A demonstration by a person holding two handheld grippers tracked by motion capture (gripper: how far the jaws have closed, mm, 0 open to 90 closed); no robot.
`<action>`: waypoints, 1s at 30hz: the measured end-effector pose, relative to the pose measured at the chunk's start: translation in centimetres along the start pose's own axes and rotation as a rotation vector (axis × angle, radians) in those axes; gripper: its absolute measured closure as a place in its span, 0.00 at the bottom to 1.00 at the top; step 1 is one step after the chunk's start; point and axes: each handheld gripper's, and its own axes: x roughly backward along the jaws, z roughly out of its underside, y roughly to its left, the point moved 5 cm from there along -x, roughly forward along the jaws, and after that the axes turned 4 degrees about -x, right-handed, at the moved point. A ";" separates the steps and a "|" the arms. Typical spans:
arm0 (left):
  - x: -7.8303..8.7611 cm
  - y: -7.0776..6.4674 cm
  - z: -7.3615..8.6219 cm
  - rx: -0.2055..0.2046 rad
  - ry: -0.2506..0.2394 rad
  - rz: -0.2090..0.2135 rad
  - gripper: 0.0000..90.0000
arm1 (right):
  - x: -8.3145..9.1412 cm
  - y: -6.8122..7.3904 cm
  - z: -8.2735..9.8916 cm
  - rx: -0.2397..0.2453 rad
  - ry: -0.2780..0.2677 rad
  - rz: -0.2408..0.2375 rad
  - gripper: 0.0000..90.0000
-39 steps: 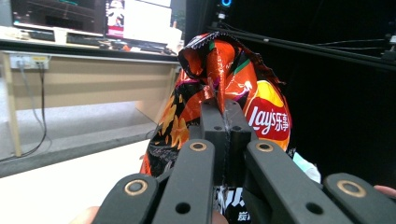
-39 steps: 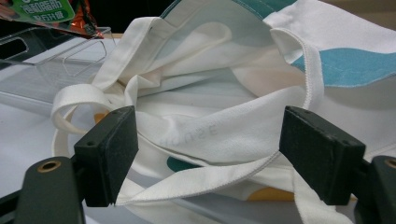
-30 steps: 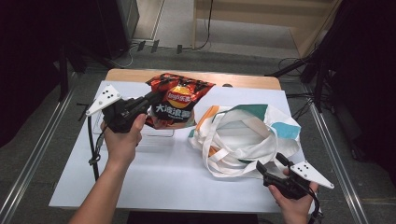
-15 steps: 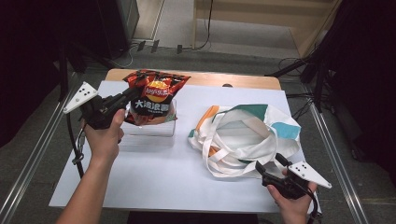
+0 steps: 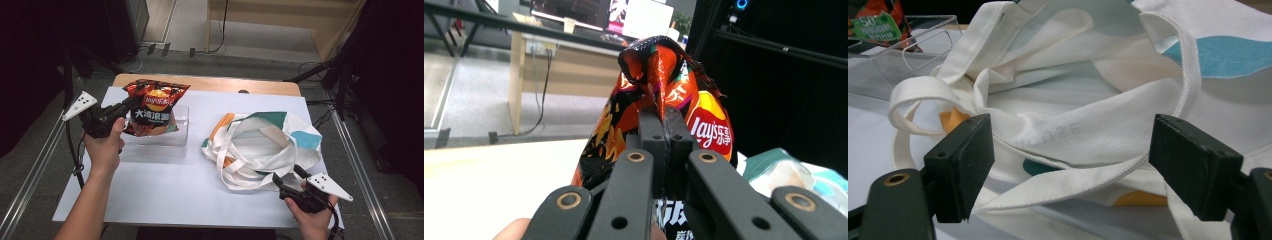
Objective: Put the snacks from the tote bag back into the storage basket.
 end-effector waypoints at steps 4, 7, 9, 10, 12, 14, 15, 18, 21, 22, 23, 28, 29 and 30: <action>-0.8 1.3 2.0 0.029 0.049 -0.008 1.00 | -0.1 0.1 0.2 0.003 0.006 -0.001 0.22; -0.9 2.3 3.0 0.066 0.060 -0.026 0.97 | -0.2 0.2 0.2 0.007 0.009 0.000 0.22; -0.9 2.6 3.5 0.086 0.085 -0.053 0.89 | -0.2 0.2 0.3 0.007 0.011 -0.001 0.22; -1.0 2.8 3.8 0.087 0.102 -0.058 0.82 | -0.2 0.2 0.3 0.005 0.011 0.000 0.22; -0.9 2.8 4.0 0.086 0.113 -0.059 0.72 | -0.2 0.1 0.3 0.004 0.012 0.001 0.22; -0.6 2.8 4.8 0.093 0.141 -0.108 0.60 | -0.2 0.1 0.3 0.005 0.011 0.002 0.22; -0.6 2.8 4.8 0.093 0.141 -0.108 0.55 | -0.2 0.1 0.3 0.005 0.011 0.002 0.22; -0.2 2.7 5.8 0.120 0.191 -0.151 0.52 | -0.1 0.1 0.3 0.000 0.011 0.002 0.22; -0.1 2.7 6.5 0.139 0.220 -0.176 0.78 | -0.2 0.2 0.3 0.002 0.014 0.000 0.22; -0.1 2.7 6.5 0.139 0.220 -0.176 0.86 | -0.2 0.2 0.3 0.002 0.014 0.000 0.22; -0.1 2.8 6.4 0.131 0.211 -0.194 0.86 | -0.2 0.2 0.4 0.002 0.016 0.000 0.22; -0.4 2.9 5.7 0.092 0.249 -0.201 1.00 | -0.2 0.3 0.4 0.004 0.017 0.001 0.23; -0.4 2.9 5.7 0.092 0.249 -0.201 1.00 | -0.2 0.3 0.4 0.004 0.017 0.001 0.23; -0.3 3.0 5.5 0.083 0.244 -0.211 1.00 | -0.2 0.2 0.4 0.001 0.017 0.004 0.23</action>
